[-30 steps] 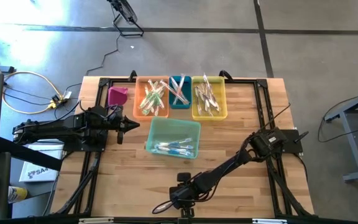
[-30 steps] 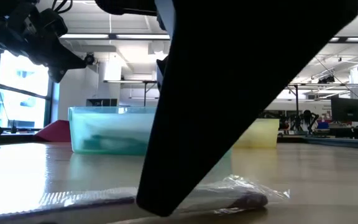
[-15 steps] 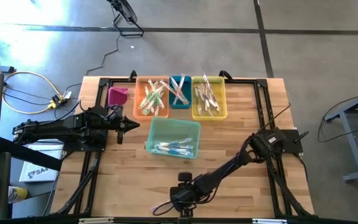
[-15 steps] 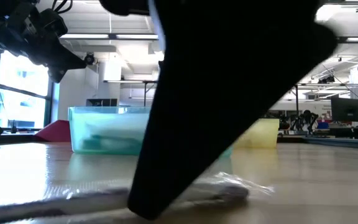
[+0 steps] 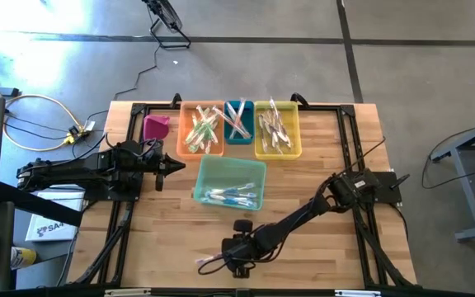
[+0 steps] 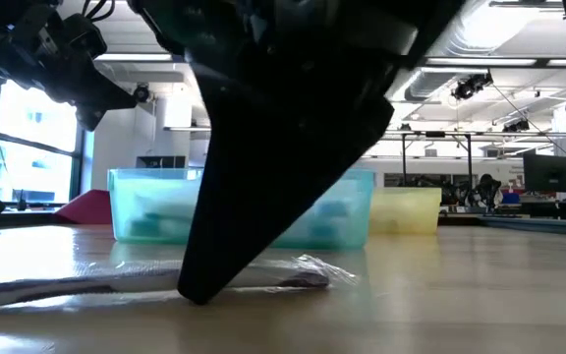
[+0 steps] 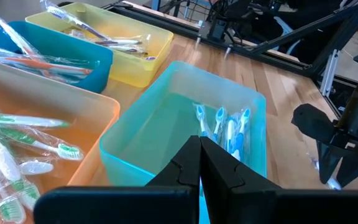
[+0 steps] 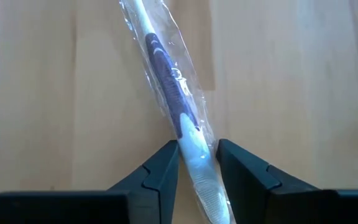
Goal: Pick & Place Toothbrushes
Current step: Put the purple toothbrush into the yellow bin
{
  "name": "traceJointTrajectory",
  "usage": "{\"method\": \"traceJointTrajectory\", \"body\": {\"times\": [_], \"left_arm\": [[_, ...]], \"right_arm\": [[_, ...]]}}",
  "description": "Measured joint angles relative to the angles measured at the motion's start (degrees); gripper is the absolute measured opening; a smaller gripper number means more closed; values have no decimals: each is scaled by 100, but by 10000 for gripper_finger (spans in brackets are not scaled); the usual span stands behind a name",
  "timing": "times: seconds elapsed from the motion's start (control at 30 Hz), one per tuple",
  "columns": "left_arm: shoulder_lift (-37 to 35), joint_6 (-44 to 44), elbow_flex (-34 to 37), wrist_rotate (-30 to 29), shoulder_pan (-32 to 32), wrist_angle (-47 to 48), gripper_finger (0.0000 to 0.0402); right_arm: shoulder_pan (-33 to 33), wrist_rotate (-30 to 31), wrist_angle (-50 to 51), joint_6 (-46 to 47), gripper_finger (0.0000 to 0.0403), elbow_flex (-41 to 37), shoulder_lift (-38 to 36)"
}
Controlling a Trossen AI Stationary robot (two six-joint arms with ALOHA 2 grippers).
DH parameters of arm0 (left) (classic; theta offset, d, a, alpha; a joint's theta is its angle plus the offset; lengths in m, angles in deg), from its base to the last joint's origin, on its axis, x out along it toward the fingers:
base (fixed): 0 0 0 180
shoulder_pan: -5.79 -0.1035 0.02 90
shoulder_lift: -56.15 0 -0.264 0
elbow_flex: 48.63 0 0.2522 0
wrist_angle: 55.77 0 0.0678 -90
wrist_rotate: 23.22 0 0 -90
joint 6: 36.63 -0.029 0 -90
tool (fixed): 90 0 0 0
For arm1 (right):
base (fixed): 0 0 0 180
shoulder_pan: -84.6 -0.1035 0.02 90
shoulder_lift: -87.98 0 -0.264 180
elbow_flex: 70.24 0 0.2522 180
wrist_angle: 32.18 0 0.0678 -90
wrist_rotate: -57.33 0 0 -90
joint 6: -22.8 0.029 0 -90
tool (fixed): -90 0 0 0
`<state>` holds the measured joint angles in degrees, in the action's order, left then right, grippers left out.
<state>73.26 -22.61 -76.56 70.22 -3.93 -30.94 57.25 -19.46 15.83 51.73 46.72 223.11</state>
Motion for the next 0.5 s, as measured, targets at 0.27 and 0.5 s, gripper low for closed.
{"method": "traceJointTrajectory", "body": {"times": [0.27,0.5], "left_arm": [[0,0,0,0,0,2,0],[1,0,0,0,0,0,0]], "right_arm": [[77,-274,-8,-24,97,-2,0],[85,-482,-12,-26,41,-2,-7]]}}
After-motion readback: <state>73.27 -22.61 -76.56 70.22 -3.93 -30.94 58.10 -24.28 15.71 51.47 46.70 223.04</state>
